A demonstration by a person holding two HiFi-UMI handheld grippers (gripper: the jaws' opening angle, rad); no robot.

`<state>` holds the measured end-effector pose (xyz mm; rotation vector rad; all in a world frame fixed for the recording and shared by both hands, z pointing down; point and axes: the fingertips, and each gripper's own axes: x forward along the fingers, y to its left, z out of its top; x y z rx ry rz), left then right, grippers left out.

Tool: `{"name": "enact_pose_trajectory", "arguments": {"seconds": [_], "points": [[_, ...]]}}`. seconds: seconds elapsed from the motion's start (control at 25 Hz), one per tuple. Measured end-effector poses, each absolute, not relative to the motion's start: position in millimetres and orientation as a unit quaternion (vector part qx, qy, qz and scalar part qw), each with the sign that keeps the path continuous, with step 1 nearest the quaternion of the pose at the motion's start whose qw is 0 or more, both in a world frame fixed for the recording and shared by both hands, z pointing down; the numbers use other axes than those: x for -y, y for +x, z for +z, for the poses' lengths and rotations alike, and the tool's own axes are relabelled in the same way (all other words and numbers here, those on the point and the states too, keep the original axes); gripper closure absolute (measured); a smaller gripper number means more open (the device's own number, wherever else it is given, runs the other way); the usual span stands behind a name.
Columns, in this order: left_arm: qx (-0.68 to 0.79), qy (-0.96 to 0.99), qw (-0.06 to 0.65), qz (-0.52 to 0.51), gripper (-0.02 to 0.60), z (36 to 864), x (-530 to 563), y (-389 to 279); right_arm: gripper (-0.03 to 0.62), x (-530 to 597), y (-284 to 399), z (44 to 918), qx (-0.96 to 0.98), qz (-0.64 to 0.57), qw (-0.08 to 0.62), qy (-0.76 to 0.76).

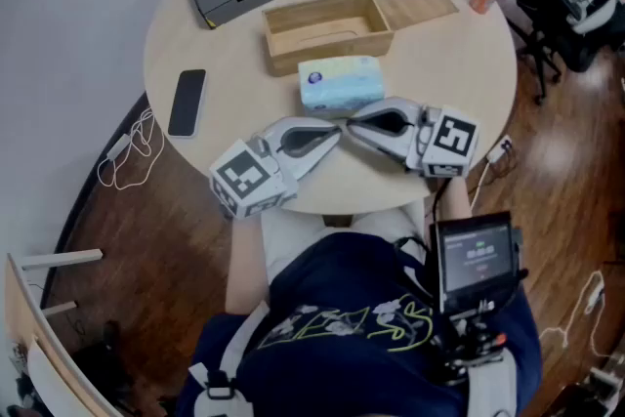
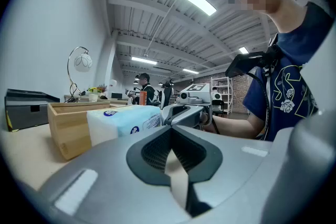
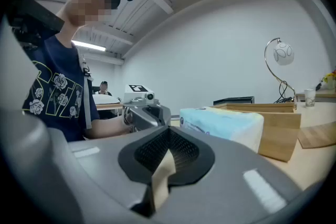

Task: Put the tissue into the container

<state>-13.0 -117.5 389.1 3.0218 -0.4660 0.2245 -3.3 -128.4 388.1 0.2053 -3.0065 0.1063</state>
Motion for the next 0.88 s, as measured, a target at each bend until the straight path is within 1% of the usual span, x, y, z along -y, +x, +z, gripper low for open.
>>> {"name": "enact_pose_trajectory", "arguments": {"seconds": [0.32, 0.88], "points": [[0.158, 0.984, 0.052, 0.066, 0.578, 385.7, 115.4, -12.9, 0.591, 126.4, -3.7, 391.0, 0.995, 0.035, 0.070, 0.066], [0.174, 0.981, 0.044, 0.075, 0.577, 386.4, 113.2, -19.9, 0.592, 120.6, -3.6, 389.8, 0.996, 0.032, 0.062, 0.055]]}}
